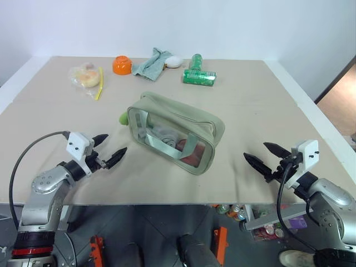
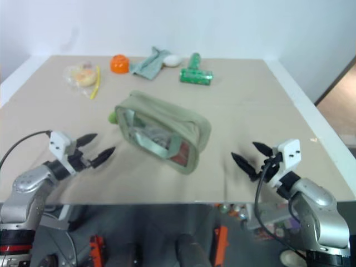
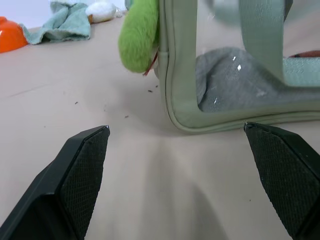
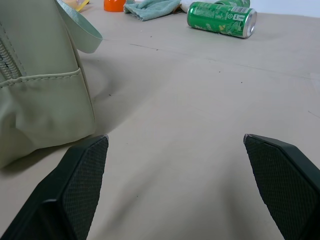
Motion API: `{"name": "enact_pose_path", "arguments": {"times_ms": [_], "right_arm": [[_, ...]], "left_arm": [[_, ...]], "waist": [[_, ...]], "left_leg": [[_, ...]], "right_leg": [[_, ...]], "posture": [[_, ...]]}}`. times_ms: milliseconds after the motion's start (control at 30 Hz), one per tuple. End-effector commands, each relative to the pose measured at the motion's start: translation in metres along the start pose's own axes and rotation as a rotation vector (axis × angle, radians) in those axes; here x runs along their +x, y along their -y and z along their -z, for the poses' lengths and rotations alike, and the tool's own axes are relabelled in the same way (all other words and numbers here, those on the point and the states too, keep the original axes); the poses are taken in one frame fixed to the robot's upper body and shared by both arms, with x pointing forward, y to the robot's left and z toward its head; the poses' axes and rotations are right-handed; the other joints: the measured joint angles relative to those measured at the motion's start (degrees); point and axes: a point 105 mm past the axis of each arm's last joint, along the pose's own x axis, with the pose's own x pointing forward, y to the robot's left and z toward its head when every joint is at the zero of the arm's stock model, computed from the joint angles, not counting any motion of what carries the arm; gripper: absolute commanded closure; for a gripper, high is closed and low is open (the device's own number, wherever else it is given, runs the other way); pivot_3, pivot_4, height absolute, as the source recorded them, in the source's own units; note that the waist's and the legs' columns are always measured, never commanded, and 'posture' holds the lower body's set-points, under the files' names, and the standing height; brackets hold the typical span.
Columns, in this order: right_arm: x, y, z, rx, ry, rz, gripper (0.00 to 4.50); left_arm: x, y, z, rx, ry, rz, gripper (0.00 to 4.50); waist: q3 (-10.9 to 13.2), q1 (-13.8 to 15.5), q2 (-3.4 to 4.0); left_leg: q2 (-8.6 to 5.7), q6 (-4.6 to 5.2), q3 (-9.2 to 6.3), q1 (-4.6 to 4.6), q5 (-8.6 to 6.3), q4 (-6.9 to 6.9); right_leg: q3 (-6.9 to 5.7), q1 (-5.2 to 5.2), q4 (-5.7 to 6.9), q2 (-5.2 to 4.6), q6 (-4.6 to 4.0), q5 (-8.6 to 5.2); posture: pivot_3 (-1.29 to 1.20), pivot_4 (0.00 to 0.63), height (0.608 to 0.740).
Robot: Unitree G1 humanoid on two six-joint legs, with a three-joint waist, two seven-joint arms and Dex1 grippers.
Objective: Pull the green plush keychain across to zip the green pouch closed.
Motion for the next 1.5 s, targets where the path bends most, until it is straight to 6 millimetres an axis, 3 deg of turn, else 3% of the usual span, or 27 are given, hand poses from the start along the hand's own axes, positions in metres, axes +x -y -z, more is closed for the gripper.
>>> {"name": "enact_pose_path", "arguments": {"times_ms": [33,133,233,400,467,533,667,800,933,1167,1433,1467,1500], "right_arm": [[-0.001,0.004,-0.015,-0.045,0.030,0.007,0.00],[0.001,0.004,-0.018,-0.043,0.039,0.000,0.00],[0.004,0.003,-0.030,-0.048,0.052,-0.019,0.00],[0.012,-0.004,-0.079,-0.002,0.124,-0.113,0.00],[0.025,-0.021,-0.111,-0.016,0.128,-0.242,0.00],[0.036,-0.036,-0.130,-0.024,0.123,-0.335,0.00],[0.064,-0.062,-0.147,-0.024,0.112,-0.462,0.00],[0.089,-0.078,-0.142,-0.060,0.058,-0.534,0.00],[0.106,-0.071,-0.137,-0.056,0.034,-0.522,0.00],[0.099,-0.059,-0.114,-0.042,-0.068,-0.517,0.00],[0.092,-0.057,-0.106,-0.051,-0.121,-0.525,0.00],[0.092,-0.057,-0.105,-0.057,-0.124,-0.525,0.40],[0.092,-0.057,-0.105,-0.061,-0.127,-0.527,0.52]], "left_arm": [[0.003,0.011,-0.040,0.091,0.088,0.121,0.03],[0.008,0.039,-0.060,0.089,0.103,0.301,0.03],[0.009,0.051,-0.070,0.071,0.099,0.391,0.03],[0.008,0.057,-0.078,0.062,0.067,0.467,0.03],[0.009,0.056,-0.081,0.052,0.058,0.493,0.03],[0.011,0.057,-0.082,0.045,0.052,0.515,0.03],[0.017,0.065,-0.086,0.009,0.048,0.582,0.03],[0.021,0.072,-0.095,-0.025,0.061,0.631,0.03],[0.022,0.073,-0.098,-0.011,0.066,0.644,0.03],[0.022,0.068,-0.098,0.019,0.082,0.579,0.03],[0.023,0.071,-0.096,0.013,0.080,0.571,0.03],[0.023,0.071,-0.096,0.012,0.081,0.571,0.00],[0.023,0.071,-0.097,0.012,0.081,0.570,0.00]], "waist": [[0.00,0.00,0.00],[0.00,0.07,0.00],[0.02,-0.02,0.04],[0.09,-0.15,0.15],[0.25,-0.23,0.39],[0.34,-0.24,0.50],[0.29,-0.14,0.40],[0.30,-0.04,0.43],[0.30,0.19,0.43],[0.31,0.59,0.46],[0.35,0.70,0.52],[0.36,0.70,0.52],[0.36,0.70,0.53]], "left_leg": [[0.00,0.00,0.00,-0.01,0.00,0.00],[0.00,0.00,0.00,-0.02,0.00,0.00],[-0.01,0.00,0.03,-0.01,0.00,0.00],[0.04,0.00,0.00,0.04,0.00,0.00],[0.03,0.00,0.02,0.04,0.00,0.03],[0.01,0.02,0.08,0.00,0.01,0.09],[0.07,0.02,-0.23,-0.03,0.01,0.01],[0.05,0.03,-0.27,-0.36,-0.02,0.01],[0.02,0.04,-0.44,-0.99,-0.03,0.11],[-0.03,0.06,-0.95,-1.29,-0.05,0.11],[0.02,0.04,-1.36,-1.43,-0.04,0.60],[0.02,0.04,-1.36,-1.44,-0.03,0.69],[0.02,0.05,-1.36,-1.45,-0.03,0.73]], "right_leg": [[0.00,0.00,0.00,0.01,0.00,0.00],[0.00,-0.01,0.00,0.00,0.00,-0.01],[0.02,0.00,0.00,-0.02,0.00,0.00],[0.00,0.00,0.02,0.08,-0.05,0.02],[0.01,-0.01,0.02,0.07,-0.07,0.03],[0.05,-0.03,0.01,0.05,-0.11,0.05],[-0.21,0.01,0.00,0.14,-0.12,0.01],[-0.26,-0.31,0.01,0.11,-0.07,-0.03],[-0.49,-0.78,0.03,-0.01,-0.32,0.20],[-1.02,-0.85,0.02,-0.12,-0.36,0.19],[-1.42,-0.72,0.09,-0.05,-0.45,0.23],[-1.44,-0.69,0.09,-0.04,-0.44,0.22],[-1.44,-0.69,0.09,-0.04,-0.43,0.22]], "posture": [[0.00,0.150,0.740],[0.00,0.150,0.740],[0.00,0.150,0.740],[0.00,0.150,0.740],[0.00,0.150,0.740],[0.00,0.150,0.740],[0.00,0.150,0.740],[0.00,0.150,0.740],[0.00,0.150,0.740],[0.00,0.150,0.740],[0.00,0.150,0.740],[0.00,0.150,0.740],[0.00,0.150,0.740]]}}
